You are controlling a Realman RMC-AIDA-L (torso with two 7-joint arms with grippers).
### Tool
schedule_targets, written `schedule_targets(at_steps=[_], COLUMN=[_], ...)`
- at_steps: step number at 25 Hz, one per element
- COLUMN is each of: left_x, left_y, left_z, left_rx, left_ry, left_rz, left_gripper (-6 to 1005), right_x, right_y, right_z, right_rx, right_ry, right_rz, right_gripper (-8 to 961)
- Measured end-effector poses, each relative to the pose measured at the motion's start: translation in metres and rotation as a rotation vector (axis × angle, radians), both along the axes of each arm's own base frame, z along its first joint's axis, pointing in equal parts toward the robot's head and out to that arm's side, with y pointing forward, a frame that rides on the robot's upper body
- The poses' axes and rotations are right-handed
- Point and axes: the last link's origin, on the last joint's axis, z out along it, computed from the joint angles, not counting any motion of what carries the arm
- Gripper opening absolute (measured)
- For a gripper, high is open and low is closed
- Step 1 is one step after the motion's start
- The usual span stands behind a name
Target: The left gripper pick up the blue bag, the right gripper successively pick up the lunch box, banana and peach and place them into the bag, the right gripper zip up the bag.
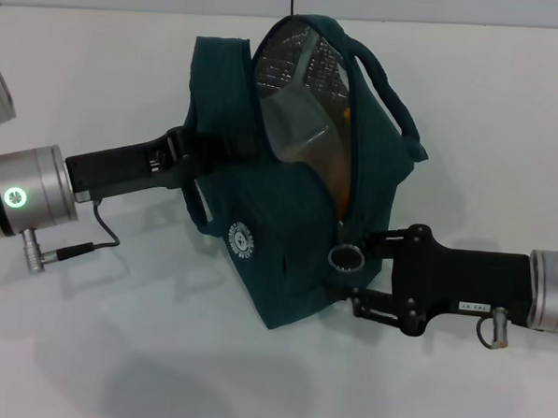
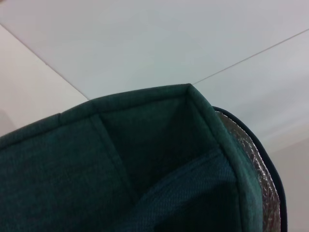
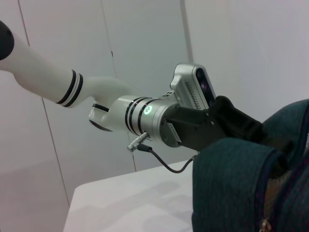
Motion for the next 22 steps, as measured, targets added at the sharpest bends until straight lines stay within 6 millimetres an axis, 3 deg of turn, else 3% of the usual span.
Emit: schedule_targets(at_steps=[6,9,22], left_x=[0.0,0.0,0.0005], left_y=[0.0,0.0,-0.0005], left_z=[0.0,0.0,-0.0011], left_rx=[0.0,0.0,-0.004], left_ry=[0.0,0.0,0.0], left_rz=[0.0,0.0,-0.002], left_gripper=[32,32,32], right_x=[0.0009,0.0008,0.0022], right_y=[-0.0005,-0.0002,-0.0011], right_z=[0.0003,0.0006,0.002], right_rx=[-0.003,-0.001,-0.005], right_ry=[0.003,0.007,0.016], right_rz=[-0.012,-0.015,-0.033], right_gripper=[380,305,302])
